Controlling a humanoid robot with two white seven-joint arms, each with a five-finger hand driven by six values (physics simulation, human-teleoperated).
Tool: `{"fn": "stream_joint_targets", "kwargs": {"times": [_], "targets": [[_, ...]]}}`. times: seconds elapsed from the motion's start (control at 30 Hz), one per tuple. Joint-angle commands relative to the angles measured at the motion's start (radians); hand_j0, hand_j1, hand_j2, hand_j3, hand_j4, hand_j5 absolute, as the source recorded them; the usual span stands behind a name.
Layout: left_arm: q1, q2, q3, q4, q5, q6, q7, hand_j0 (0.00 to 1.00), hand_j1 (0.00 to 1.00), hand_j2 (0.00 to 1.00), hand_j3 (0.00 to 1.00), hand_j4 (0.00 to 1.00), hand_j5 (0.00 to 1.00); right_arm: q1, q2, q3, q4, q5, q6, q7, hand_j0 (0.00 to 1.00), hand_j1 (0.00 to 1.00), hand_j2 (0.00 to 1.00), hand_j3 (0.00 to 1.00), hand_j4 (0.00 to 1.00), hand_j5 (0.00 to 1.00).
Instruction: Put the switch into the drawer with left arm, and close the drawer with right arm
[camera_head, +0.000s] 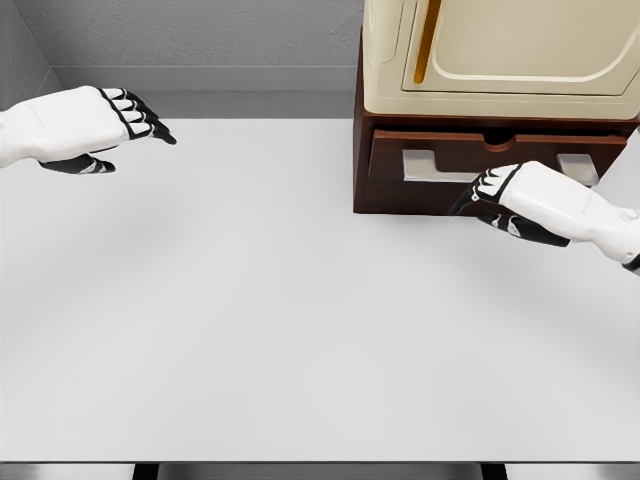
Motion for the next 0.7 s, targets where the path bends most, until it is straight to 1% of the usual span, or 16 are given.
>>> {"fn": "stream_joint_targets", "kwargs": {"times": [0.0,0.1,0.17,0.23,0.3,0.4,0.5,0.63,0.67], "targets": [[0.000,0.001,0.001,0.001,0.005,0.002,0.000,0.84,0.84,0.84,0.84,0.84,0.84,0.000,-0.003,-0.001,-0.005,-0.007,0.001,-0.001,0.57,0.57,0.57,0.57,0.57,0.57],[0.000,0.001,0.001,0.001,0.005,0.002,0.000,0.84,0.84,0.84,0.84,0.84,0.84,0.006,-0.013,0.001,-0.019,-0.004,0.001,0.002,0.58,0.58,0.58,0.58,0.58,0.58],[0.000,0.001,0.001,0.001,0.005,0.002,0.000,0.84,0.84,0.84,0.84,0.84,0.84,0.011,-0.019,0.001,-0.054,-0.002,0.001,0.002,0.58,0.58,0.58,0.58,0.58,0.58],[0.000,0.001,0.001,0.001,0.005,0.002,0.000,0.93,0.93,0.93,0.93,0.93,0.93,0.017,-0.026,0.001,-0.057,-0.002,0.001,0.004,0.59,0.59,0.59,0.59,0.59,0.59],[0.000,0.001,0.001,0.001,0.007,0.002,0.002,1.00,1.00,1.00,1.00,1.00,1.00,0.025,-0.038,0.001,-0.063,-0.001,0.001,0.004,0.59,0.59,0.59,0.59,0.59,0.59],[0.000,0.001,0.001,0.002,0.007,0.002,0.002,1.00,1.00,1.00,1.00,1.00,1.00,0.052,-0.066,0.001,-0.097,0.005,0.001,0.005,0.60,0.60,0.60,0.60,0.60,0.60],[0.000,0.001,0.001,0.001,0.007,0.002,0.002,1.00,1.00,1.00,1.00,1.00,1.00,0.055,-0.084,0.002,-0.112,0.007,0.001,0.005,0.60,0.60,0.60,0.60,0.60,0.60],[0.000,0.001,0.001,0.002,0.007,0.002,0.002,1.00,1.00,1.00,1.00,1.00,1.00,0.061,-0.084,0.002,-0.097,0.024,0.001,0.005,0.61,0.61,0.61,0.61,0.61,0.61],[0.000,0.001,0.002,0.002,0.007,0.002,0.002,1.00,1.00,1.00,1.00,1.00,1.00,0.060,-0.078,0.002,-0.080,0.024,0.001,0.005,0.60,0.60,0.60,0.60,0.60,0.60]]}}
